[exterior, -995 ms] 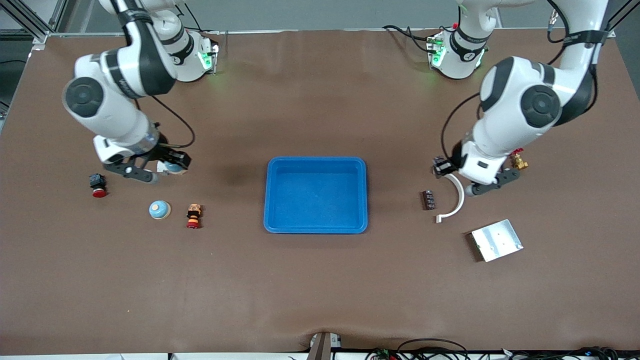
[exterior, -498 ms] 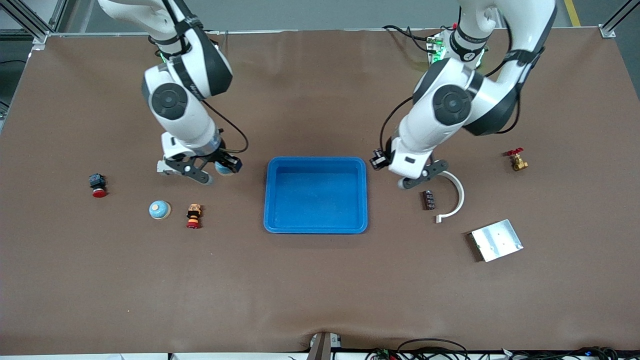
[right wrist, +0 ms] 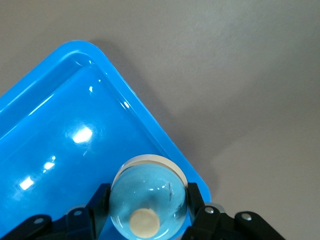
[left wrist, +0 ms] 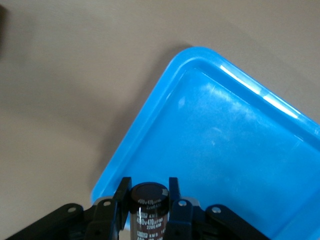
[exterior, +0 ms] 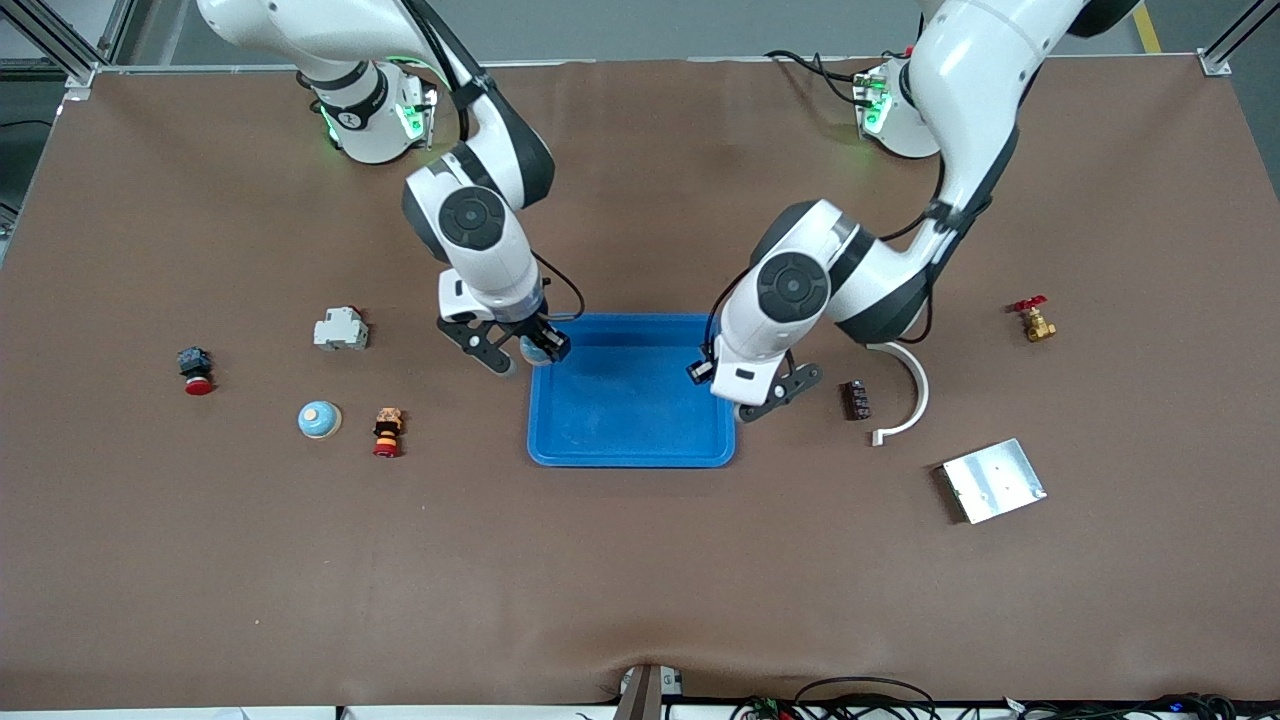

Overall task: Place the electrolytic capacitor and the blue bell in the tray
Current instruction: 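Carry the capacitor and blue button toward the blue tray with both grippers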

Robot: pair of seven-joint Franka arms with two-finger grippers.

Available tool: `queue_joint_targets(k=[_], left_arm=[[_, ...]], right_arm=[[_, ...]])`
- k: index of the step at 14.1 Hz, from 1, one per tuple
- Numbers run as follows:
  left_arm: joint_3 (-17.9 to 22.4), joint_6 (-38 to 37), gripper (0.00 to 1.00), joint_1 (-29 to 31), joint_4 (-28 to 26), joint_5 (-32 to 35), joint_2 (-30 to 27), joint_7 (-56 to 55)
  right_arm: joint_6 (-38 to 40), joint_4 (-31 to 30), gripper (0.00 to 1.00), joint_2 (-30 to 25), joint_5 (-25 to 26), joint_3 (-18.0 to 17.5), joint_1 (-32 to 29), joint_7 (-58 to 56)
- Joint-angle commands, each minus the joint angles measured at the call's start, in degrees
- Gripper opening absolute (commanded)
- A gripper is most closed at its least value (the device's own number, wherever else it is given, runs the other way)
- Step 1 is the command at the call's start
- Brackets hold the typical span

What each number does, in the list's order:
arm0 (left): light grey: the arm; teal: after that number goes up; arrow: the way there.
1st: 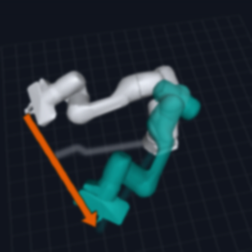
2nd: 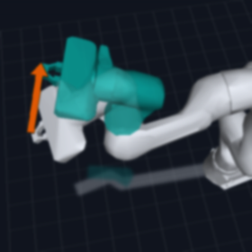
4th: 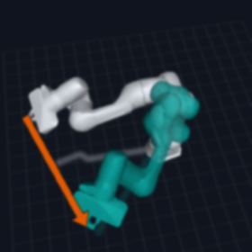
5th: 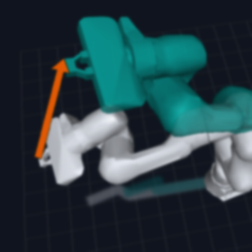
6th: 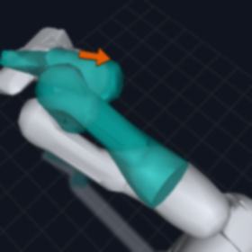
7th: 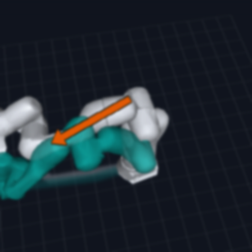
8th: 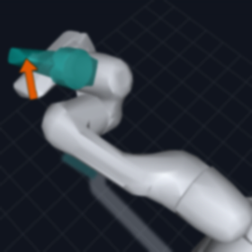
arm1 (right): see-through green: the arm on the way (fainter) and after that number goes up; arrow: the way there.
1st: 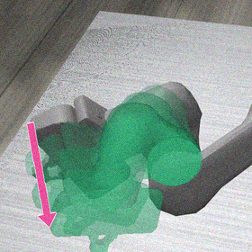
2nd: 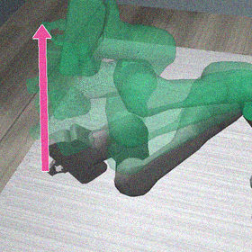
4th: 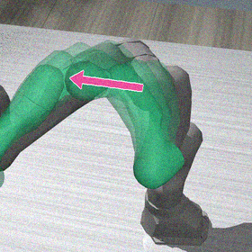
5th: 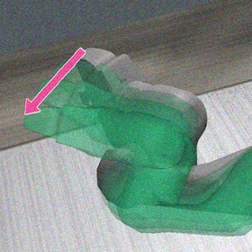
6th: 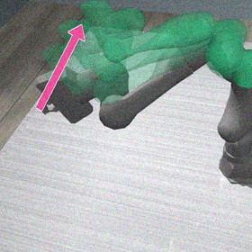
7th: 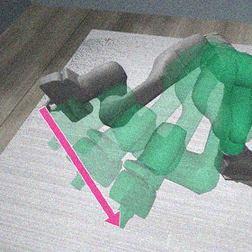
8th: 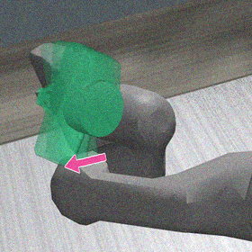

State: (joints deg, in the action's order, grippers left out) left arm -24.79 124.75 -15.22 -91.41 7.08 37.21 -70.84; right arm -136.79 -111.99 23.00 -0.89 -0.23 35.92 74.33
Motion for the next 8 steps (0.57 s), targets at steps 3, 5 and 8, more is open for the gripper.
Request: queue_joint_targets(k=[3,5,8], left_arm=[[0.36,4.27,0.03,-2.44,2.64,2.42,4.62,-6.49],[0.36,5.59,0.03,-2.53,2.38,2.50,5.42,-8.26],[0.44,5.77,0.05,-2.62,2.02,3.03,7.34,-8.26]], right_arm=[[-1.45,2.83,0.00,3.71,-3.76,0.67,1.17,1.87],[-2.34,4.05,0.00,5.03,-4.82,0.67,1.52,3.09],[-2.34,5.55,0.00,6.87,-4.82,0.67,2.14,4.41]])
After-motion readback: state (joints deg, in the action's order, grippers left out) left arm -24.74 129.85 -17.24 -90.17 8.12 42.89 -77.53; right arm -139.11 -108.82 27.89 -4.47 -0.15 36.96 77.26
